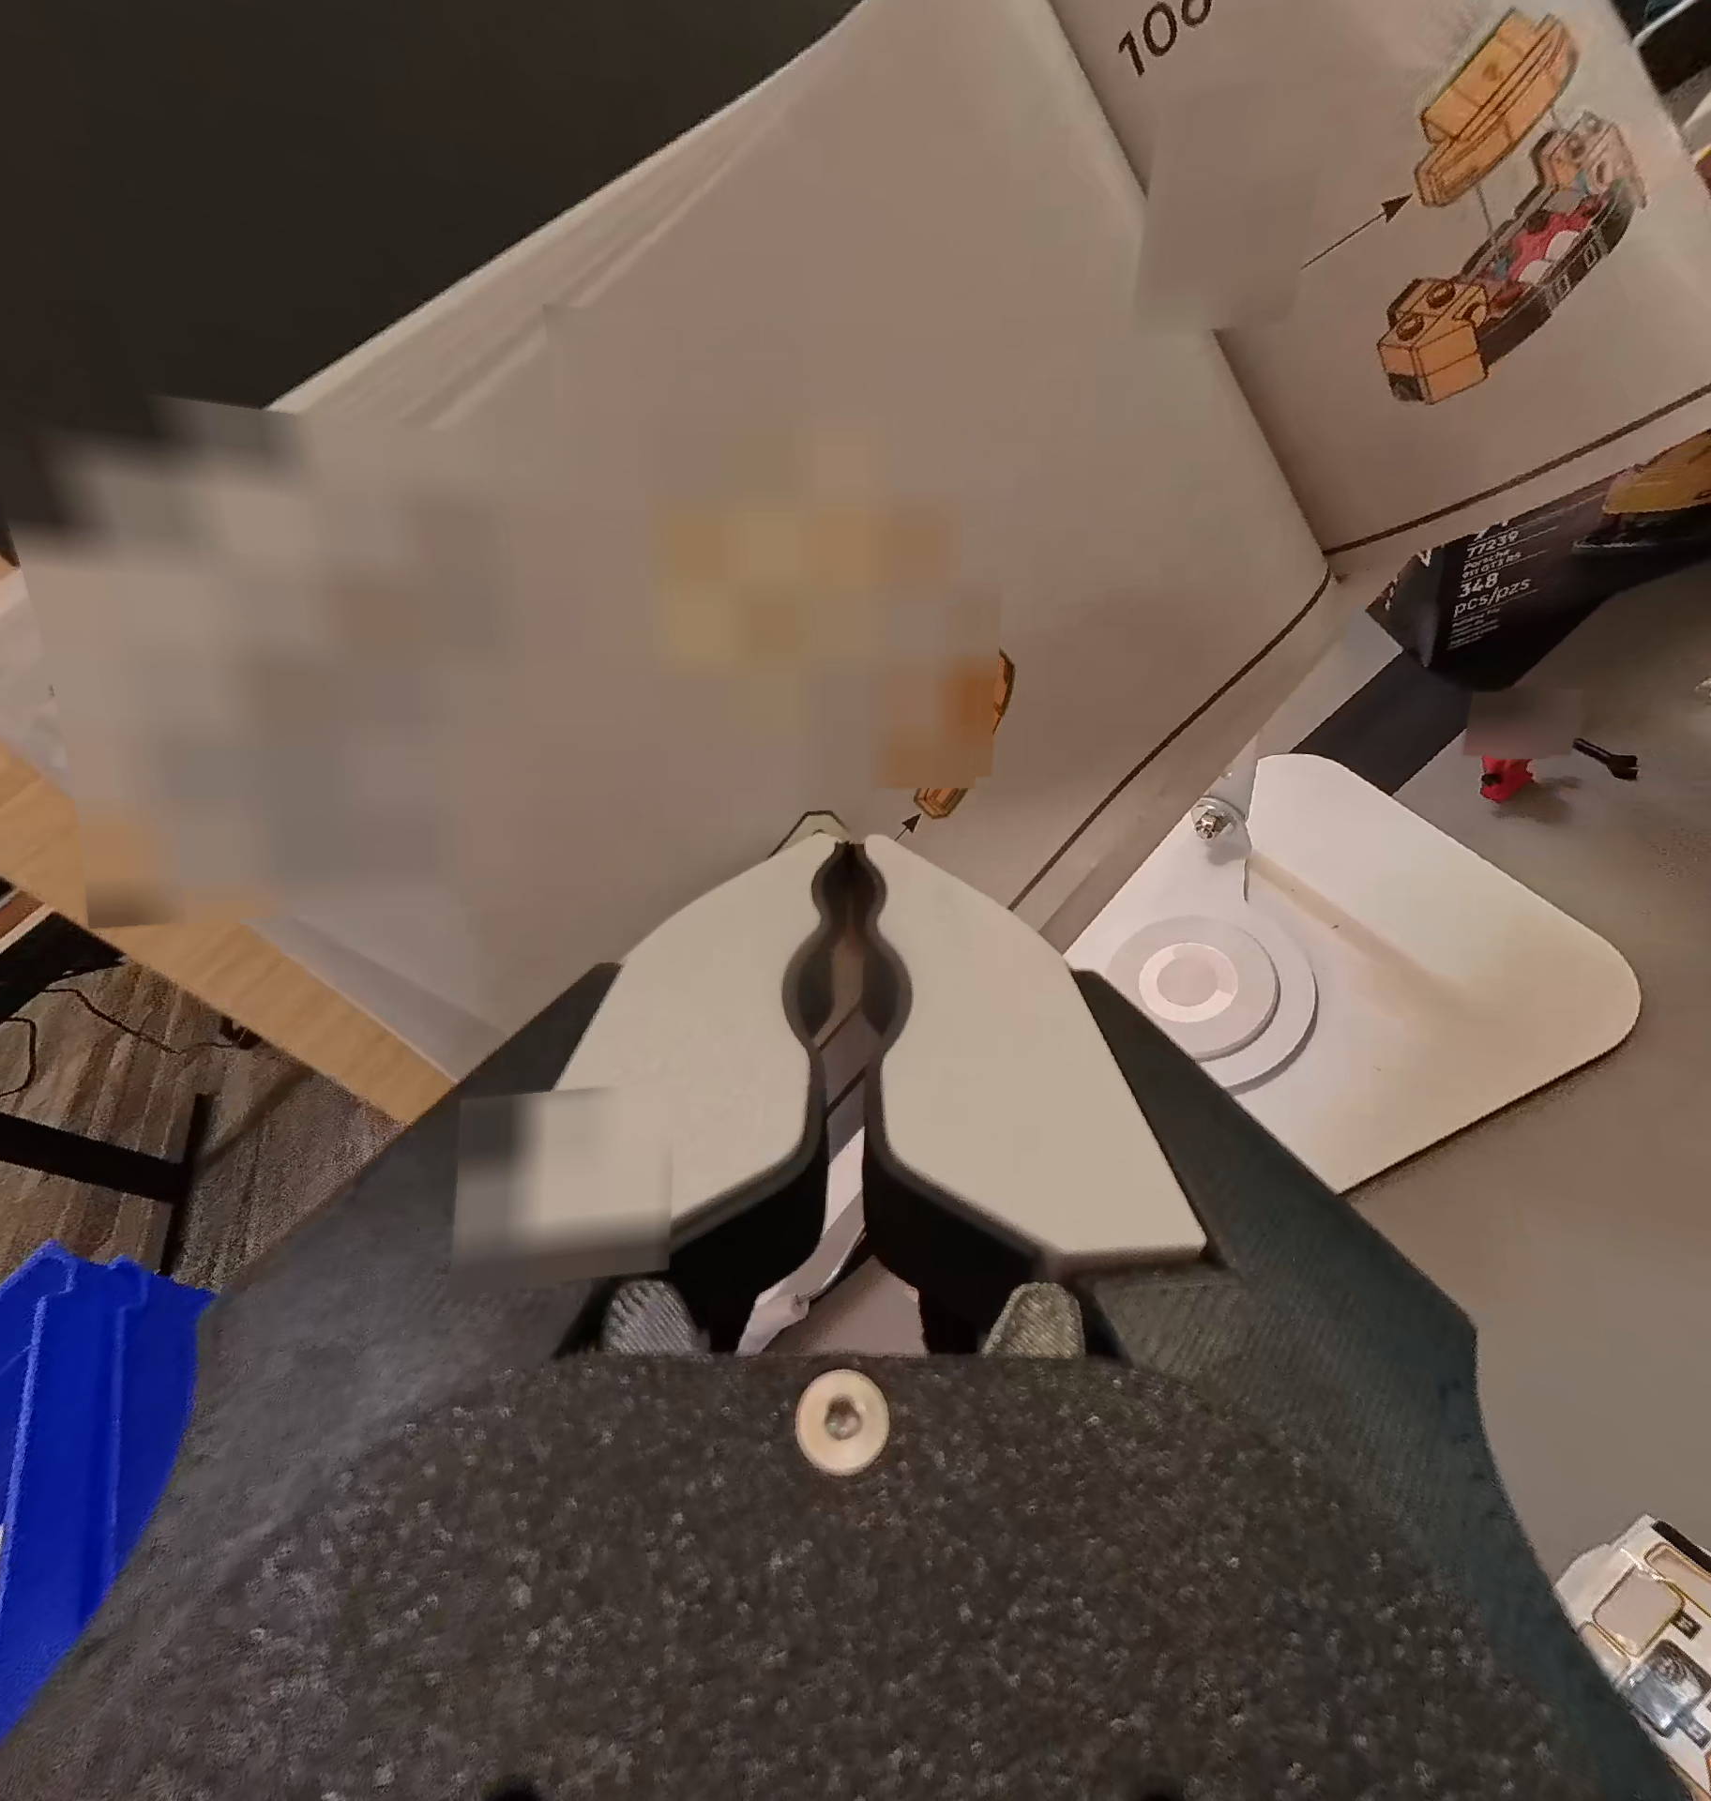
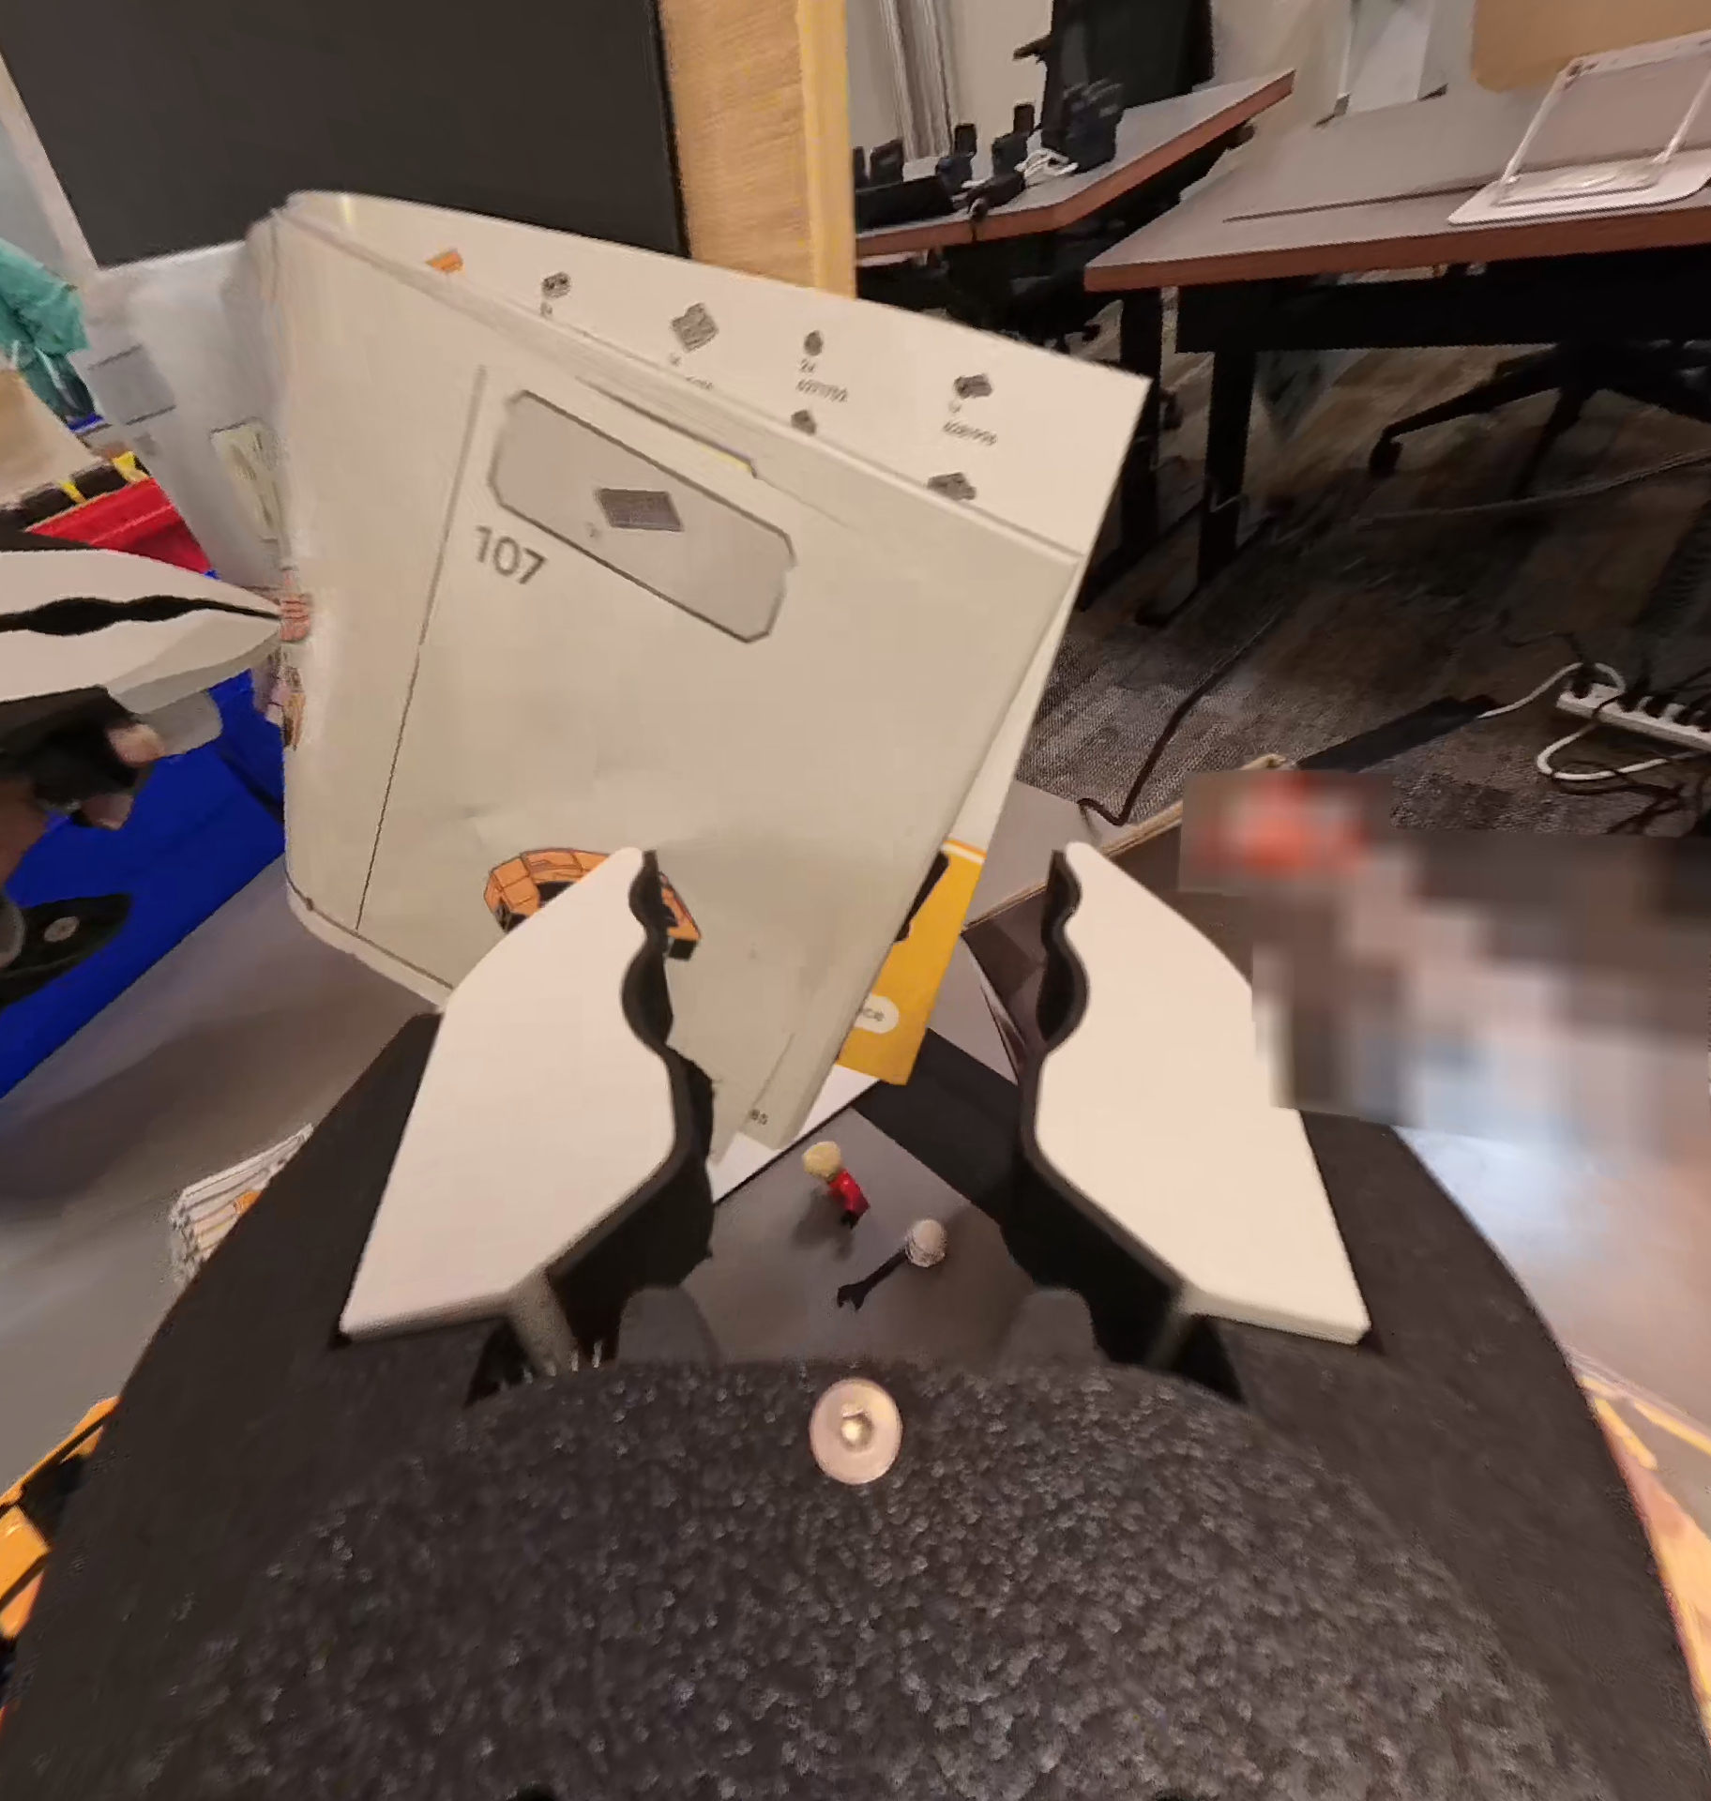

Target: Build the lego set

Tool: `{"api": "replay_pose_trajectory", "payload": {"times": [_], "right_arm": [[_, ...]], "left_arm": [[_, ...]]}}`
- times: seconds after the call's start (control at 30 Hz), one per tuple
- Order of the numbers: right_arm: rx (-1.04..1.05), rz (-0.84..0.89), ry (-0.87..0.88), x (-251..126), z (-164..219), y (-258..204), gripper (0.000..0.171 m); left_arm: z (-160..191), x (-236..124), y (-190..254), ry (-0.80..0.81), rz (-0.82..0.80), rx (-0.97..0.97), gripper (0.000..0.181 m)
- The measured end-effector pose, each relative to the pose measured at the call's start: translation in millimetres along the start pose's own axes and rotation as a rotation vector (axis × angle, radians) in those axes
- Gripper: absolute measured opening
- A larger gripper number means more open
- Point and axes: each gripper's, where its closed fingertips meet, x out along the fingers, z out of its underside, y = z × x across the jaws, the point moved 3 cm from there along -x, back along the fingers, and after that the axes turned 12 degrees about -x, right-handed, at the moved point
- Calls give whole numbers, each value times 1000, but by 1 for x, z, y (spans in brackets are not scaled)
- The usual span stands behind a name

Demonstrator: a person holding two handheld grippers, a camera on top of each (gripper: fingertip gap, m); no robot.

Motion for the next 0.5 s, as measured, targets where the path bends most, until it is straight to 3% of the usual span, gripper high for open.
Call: {"api": "replay_pose_trajectory", "payload": {"times": [0.07,0.33,0.5], "right_arm": [[-29,6,-24,4,1,-2,69],[-94,19,0,5,-4,8,18],[-171,47,10,0,-12,11,8]], "left_arm": [[0,0,-2,4,2,-2,0],[-1,-1,-12,6,-22,21,0],[-1,-1,-19,7,-23,5,0]]}}
